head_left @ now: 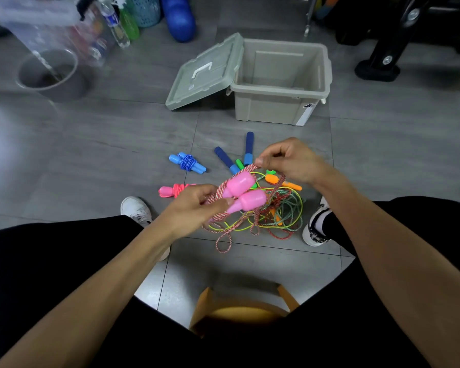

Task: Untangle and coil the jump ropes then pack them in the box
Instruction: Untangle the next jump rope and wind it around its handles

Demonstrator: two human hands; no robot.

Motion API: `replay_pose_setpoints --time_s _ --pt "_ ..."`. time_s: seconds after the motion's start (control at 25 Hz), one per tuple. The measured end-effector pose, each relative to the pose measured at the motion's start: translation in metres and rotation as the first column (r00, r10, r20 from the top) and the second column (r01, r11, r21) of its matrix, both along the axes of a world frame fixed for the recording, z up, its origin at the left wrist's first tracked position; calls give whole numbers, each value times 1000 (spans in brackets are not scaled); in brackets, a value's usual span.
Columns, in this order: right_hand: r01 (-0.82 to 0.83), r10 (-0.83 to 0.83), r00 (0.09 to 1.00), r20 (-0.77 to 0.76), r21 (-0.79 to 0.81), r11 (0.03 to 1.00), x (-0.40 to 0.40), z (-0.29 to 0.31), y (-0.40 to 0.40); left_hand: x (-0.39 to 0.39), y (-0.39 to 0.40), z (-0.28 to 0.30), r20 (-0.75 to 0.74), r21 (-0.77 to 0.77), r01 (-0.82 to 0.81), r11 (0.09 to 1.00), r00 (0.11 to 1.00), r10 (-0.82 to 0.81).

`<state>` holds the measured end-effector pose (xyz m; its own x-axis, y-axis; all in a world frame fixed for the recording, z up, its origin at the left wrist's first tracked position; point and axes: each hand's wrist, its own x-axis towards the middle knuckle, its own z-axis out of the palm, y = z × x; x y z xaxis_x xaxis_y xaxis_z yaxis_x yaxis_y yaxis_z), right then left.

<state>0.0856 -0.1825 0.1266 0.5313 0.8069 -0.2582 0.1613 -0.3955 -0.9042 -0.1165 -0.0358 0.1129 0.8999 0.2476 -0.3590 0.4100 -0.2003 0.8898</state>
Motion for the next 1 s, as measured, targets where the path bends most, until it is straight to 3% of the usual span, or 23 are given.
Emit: replay_pose_setpoints --time_s 0.12,0.24,0.32,0.36,0.44,0.52,0.6,0.68,0.8,0.92,1.0 --pt "30 -30 999 15 41 999 1 6 -1 -2 4 -4 -13 144 -7 990 1000 9" --pt "40 -45 997 59 75 996 0 6 0 -4 -1 -2 37 488 186 853 972 -234" --pt "31 -36 997 62 73 997 -1 -3 3 -1 -11 7 40 565 264 782 938 -345" --pt "26 -30 998 52 67 997 -3 -9 4 2 -12 11 96 524 240 818 937 -336" --pt "35 -36 999 13 47 998 -7 -21 -2 7 -5 18 251 185 -3 983 967 -44" --pt "19 -19 1000 -5 1 1000 -10 -29 -12 13 10 19 239 -150 -276 949 922 305" --pt "-27 26 999 -24 -47 999 -18 -30 -18 20 16 17 231 -166 -381 909 882 412" --pt "-84 87 996 33 -61 995 -31 -24 -15 29 15 16 239 -110 -457 883 850 470" --pt "-214 250 921 299 -148 966 -51 -7 -8 38 22 7 200 46 -478 877 865 461" --pt "-278 313 808 499 -145 950 -56 14 -8 41 25 -8 158 444 -221 868 973 166" --pt "-239 278 792 543 -142 960 -44 27 -11 44 20 -10 144 536 -77 841 990 -1"
